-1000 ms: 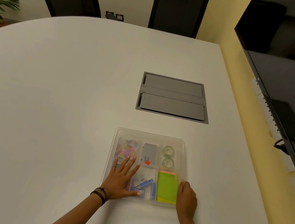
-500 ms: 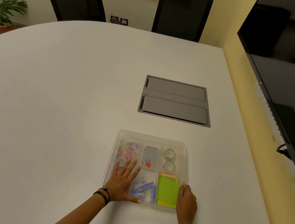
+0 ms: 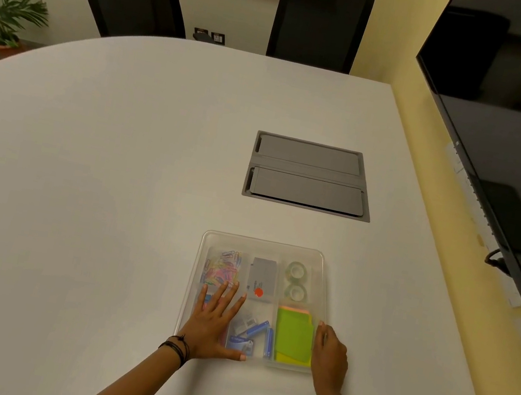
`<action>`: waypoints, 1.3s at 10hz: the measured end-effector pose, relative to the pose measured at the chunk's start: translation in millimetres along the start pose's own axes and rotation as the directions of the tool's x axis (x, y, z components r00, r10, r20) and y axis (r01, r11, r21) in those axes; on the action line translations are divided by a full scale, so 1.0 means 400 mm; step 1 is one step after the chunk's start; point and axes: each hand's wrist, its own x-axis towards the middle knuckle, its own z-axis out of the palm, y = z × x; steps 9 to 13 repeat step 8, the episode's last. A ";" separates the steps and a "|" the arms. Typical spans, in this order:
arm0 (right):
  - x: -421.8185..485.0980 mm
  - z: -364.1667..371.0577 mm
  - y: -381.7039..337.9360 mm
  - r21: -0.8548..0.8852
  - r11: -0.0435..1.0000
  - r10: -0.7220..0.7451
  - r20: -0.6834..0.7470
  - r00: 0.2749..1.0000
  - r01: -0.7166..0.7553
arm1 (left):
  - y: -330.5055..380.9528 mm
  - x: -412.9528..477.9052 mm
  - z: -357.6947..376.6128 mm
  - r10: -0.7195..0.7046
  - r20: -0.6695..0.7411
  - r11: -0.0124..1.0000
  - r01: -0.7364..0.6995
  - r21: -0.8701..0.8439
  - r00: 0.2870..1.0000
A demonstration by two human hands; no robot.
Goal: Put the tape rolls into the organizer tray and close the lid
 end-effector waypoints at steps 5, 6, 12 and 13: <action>-0.022 -0.004 0.002 -0.147 0.987 -0.062 0.006 0.998 0.062 | 0.020 -0.027 -0.021 -0.034 0.074 0.991 0.025 0.128 0.997; -0.009 -0.024 -0.027 -0.108 0.992 -0.055 0.045 0.997 0.060 | 0.032 -0.033 -0.036 -0.035 0.075 0.986 0.023 0.164 0.997; 0.068 -0.068 -0.128 -0.138 0.931 -0.335 0.043 0.941 0.338 | 0.024 0.037 -0.092 -0.109 -0.007 0.990 0.109 0.088 0.994; 0.068 -0.068 -0.128 -0.138 0.931 -0.335 0.043 0.941 0.338 | 0.024 0.037 -0.092 -0.109 -0.007 0.990 0.109 0.088 0.994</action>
